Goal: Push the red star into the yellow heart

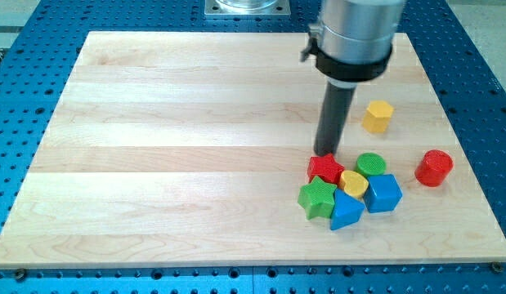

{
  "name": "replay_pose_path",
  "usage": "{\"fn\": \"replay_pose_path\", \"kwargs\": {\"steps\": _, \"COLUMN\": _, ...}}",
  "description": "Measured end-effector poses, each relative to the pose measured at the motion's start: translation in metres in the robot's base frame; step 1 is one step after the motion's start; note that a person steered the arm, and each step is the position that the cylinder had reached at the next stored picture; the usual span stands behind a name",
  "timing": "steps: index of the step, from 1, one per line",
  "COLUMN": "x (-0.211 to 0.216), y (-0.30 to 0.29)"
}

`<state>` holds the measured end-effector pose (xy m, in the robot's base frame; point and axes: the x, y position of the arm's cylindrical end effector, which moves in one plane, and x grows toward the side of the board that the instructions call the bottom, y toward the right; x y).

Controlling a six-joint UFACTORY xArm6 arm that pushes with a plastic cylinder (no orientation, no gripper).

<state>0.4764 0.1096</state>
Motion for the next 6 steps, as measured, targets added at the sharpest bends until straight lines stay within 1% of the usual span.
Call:
{"fn": "replay_pose_path", "kwargs": {"steps": 1, "x": 0.009, "y": 0.0}}
{"fn": "replay_pose_path", "kwargs": {"steps": 3, "x": 0.011, "y": 0.002}}
{"fn": "replay_pose_path", "kwargs": {"steps": 4, "x": 0.009, "y": 0.025}}
{"fn": "replay_pose_path", "kwargs": {"steps": 6, "x": 0.012, "y": 0.033}}
